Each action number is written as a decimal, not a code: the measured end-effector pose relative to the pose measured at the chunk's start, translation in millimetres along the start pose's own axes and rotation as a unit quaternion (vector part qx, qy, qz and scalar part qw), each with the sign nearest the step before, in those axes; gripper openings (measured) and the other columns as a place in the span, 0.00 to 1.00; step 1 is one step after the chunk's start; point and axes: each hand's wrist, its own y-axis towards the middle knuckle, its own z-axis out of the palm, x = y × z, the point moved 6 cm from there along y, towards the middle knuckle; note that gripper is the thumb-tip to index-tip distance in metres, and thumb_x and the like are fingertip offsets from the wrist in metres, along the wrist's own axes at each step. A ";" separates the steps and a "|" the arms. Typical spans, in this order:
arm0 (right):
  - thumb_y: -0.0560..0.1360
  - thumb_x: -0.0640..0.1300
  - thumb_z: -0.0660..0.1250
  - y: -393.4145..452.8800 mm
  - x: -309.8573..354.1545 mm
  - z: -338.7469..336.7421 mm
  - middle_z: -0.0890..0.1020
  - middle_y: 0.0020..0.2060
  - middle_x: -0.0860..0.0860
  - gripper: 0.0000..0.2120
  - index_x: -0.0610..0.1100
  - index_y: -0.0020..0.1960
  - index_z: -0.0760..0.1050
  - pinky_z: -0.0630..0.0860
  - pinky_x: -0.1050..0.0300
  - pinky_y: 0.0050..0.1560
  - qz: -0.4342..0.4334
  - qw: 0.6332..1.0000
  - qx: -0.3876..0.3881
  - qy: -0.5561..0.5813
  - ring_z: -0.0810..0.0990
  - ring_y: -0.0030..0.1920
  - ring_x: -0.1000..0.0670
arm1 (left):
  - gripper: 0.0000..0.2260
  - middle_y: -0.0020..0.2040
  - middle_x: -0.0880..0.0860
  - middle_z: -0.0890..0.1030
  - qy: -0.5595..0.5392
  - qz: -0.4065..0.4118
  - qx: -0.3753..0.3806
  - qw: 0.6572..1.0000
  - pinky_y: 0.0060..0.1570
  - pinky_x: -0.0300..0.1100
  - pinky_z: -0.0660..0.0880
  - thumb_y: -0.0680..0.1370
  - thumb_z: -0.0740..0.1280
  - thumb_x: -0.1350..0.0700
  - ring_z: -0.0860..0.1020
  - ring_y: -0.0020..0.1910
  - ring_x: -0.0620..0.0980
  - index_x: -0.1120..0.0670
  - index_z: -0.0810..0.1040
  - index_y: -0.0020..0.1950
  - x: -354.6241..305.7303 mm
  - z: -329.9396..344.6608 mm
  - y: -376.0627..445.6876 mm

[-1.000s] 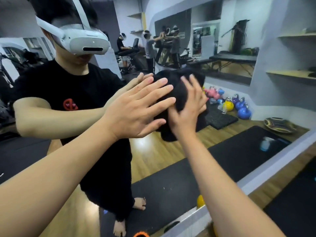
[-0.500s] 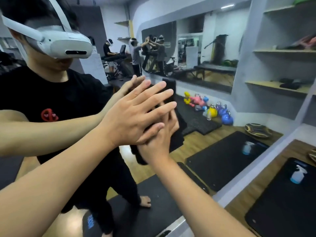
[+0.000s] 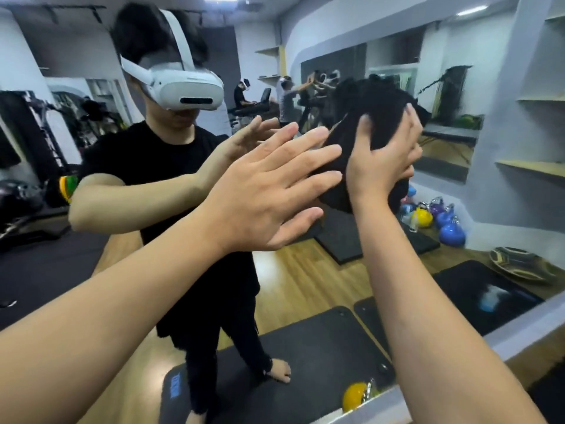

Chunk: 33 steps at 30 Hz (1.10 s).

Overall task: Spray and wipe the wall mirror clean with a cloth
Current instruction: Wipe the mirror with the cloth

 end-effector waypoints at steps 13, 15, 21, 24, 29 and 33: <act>0.67 0.55 0.76 -114.4 46.1 24.6 0.78 0.63 0.40 0.33 0.41 0.68 0.74 0.70 0.32 0.65 -0.378 0.887 0.264 -0.034 0.69 0.68 0.34 | 0.10 0.49 0.56 0.85 -0.017 0.026 -0.088 0.996 0.52 0.59 0.77 0.80 0.65 0.58 0.83 0.56 0.60 0.59 0.82 0.42 -2.3 8.3 74.1; 0.68 0.54 0.74 -84.6 43.5 23.6 0.78 0.62 0.42 0.32 0.43 0.68 0.72 0.71 0.35 0.63 -0.379 0.898 0.218 -0.041 0.70 0.66 0.37 | 0.11 0.48 0.56 0.85 -0.008 0.026 -0.075 0.997 0.51 0.59 0.77 0.81 0.64 0.57 0.83 0.55 0.61 0.60 0.81 0.42 2.0 12.1 76.1; 0.76 0.59 0.61 20.0 37.7 4.6 0.69 0.75 0.54 0.27 0.55 0.73 0.71 0.62 0.39 0.67 -0.194 0.978 0.076 -0.006 0.66 0.72 0.41 | 0.11 0.49 0.55 0.85 0.015 -0.005 -0.059 0.998 0.50 0.58 0.76 0.81 0.65 0.57 0.83 0.55 0.60 0.60 0.82 0.43 13.2 -0.4 68.2; 0.75 0.60 0.63 36.5 45.3 7.7 0.67 0.75 0.56 0.28 0.54 0.74 0.70 0.61 0.39 0.69 -0.072 0.997 0.019 -0.008 0.66 0.72 0.42 | 0.10 0.50 0.57 0.84 0.013 -0.021 -0.065 0.998 0.51 0.60 0.75 0.80 0.64 0.58 0.83 0.55 0.61 0.61 0.83 0.45 21.3 -14.1 56.7; 0.74 0.57 0.59 -18.5 104.7 21.8 0.69 0.75 0.51 0.29 0.52 0.73 0.71 0.59 0.37 0.70 -0.141 0.987 0.069 -0.019 0.64 0.74 0.36 | 0.13 0.46 0.60 0.83 0.008 -0.076 -0.142 0.987 0.45 0.63 0.71 0.81 0.62 0.59 0.79 0.46 0.62 0.63 0.81 0.41 37.4 -50.5 47.2; 0.79 0.52 0.56 -118.0 142.7 50.9 0.69 0.71 0.47 0.25 0.44 0.74 0.64 0.54 0.55 0.75 -0.325 0.918 0.224 0.048 0.64 0.73 0.46 | 0.11 0.41 0.59 0.82 0.015 -0.022 -0.108 0.994 0.42 0.61 0.71 0.78 0.63 0.61 0.79 0.42 0.63 0.63 0.79 0.38 31.7 -56.8 63.3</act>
